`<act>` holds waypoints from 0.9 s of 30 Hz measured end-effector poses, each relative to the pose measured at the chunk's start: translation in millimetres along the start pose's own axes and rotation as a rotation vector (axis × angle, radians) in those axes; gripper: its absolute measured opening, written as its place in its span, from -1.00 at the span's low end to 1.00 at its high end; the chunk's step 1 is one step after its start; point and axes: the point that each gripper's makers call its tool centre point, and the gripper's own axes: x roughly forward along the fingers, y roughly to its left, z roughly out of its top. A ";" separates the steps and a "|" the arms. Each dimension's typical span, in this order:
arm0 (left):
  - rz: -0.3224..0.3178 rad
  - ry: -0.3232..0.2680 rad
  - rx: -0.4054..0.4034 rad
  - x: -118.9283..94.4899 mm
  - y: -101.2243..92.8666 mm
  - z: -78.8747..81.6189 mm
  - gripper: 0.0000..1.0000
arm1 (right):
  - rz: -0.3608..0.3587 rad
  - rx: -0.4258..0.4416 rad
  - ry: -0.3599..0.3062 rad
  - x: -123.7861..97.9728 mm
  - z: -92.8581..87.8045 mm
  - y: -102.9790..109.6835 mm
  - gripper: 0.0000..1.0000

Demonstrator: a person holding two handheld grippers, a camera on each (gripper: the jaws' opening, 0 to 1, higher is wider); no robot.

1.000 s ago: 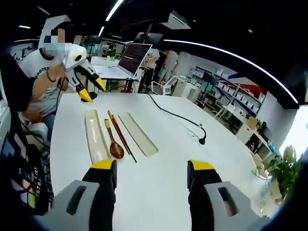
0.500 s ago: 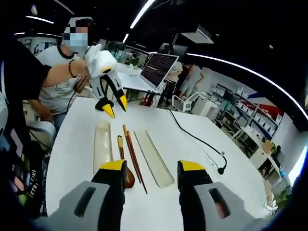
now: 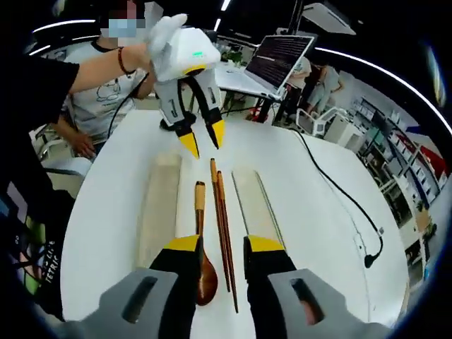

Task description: Arrange the utensils inside the cutlery case until each visible utensil rests in its matching compartment.

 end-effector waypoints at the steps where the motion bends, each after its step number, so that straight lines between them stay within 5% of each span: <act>1: 0.006 0.020 0.014 1.1 2.6 -2.7 -0.54 | 0.004 -0.008 0.011 1.6 0.1 -0.6 -0.58; 4: -0.001 0.052 0.040 4.5 3.4 -4.8 -0.55 | 0.039 -0.011 0.063 11.5 -4.2 -1.2 -0.60; 7: -0.069 0.038 -0.028 5.4 -6.6 0.4 -0.57 | 0.083 0.003 0.096 19.7 -9.6 3.9 -0.64; 16: -0.099 0.088 0.080 9.4 -7.5 -3.0 -0.69 | 0.142 0.072 0.108 35.3 -18.0 12.9 -0.73; 27: -0.145 0.133 0.045 24.7 -3.7 -12.9 -0.72 | 0.176 0.096 0.128 48.0 -29.0 12.4 -0.79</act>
